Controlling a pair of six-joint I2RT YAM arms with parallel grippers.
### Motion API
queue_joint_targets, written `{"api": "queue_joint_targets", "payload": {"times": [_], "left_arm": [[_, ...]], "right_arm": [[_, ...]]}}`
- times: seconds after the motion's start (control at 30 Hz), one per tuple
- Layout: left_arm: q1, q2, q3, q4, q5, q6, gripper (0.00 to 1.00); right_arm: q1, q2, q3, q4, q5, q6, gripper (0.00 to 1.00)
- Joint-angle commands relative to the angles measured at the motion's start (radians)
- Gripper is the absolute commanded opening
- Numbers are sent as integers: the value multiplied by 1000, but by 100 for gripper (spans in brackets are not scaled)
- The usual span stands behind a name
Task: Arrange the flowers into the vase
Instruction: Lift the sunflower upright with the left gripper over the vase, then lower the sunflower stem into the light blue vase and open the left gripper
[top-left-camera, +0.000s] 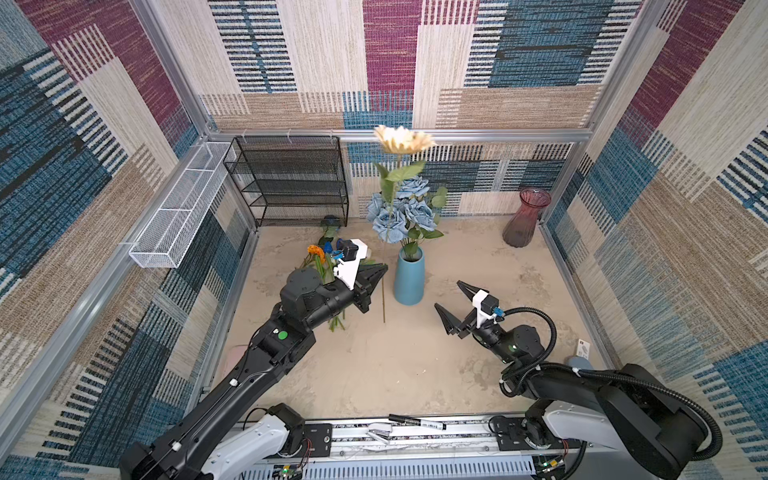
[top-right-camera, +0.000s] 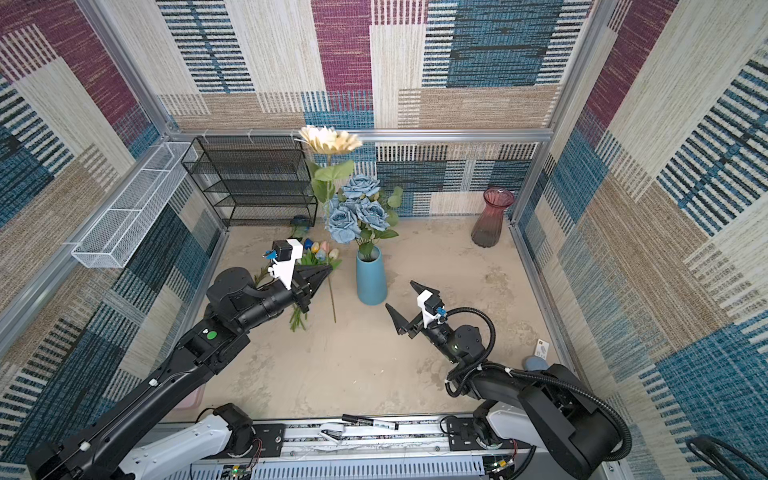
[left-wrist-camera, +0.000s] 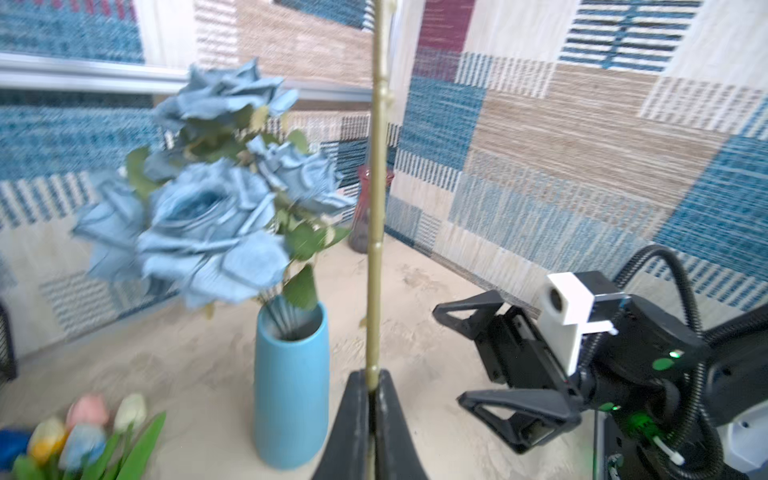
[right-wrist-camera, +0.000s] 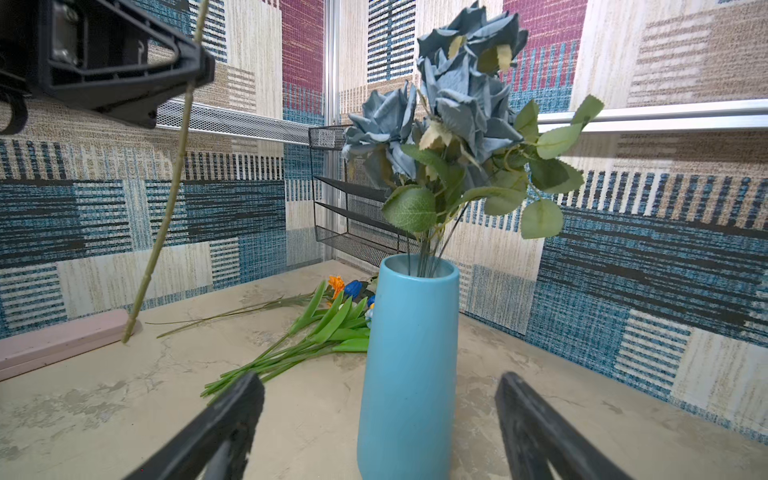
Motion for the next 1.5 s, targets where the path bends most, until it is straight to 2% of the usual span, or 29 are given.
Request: {"api": "queue_joint_targets", "payload": {"times": [0.0, 0.27, 0.6, 0.83, 1.47], "left_arm": [[-29, 76, 23, 260, 36, 52, 0], [-34, 331, 147, 516, 42, 70, 0], [-26, 521, 295, 571, -29, 189, 0], [-2, 597, 341, 580, -82, 225, 0], [13, 648, 320, 582, -69, 240, 0]], "right_arm": [[1, -3, -5, 53, 12, 3, 91], [1, -19, -13, 54, 20, 3, 90], [1, -29, -28, 67, 44, -6, 90], [1, -37, -32, 68, 59, -13, 90], [1, -28, -32, 71, 61, -17, 91]]}}
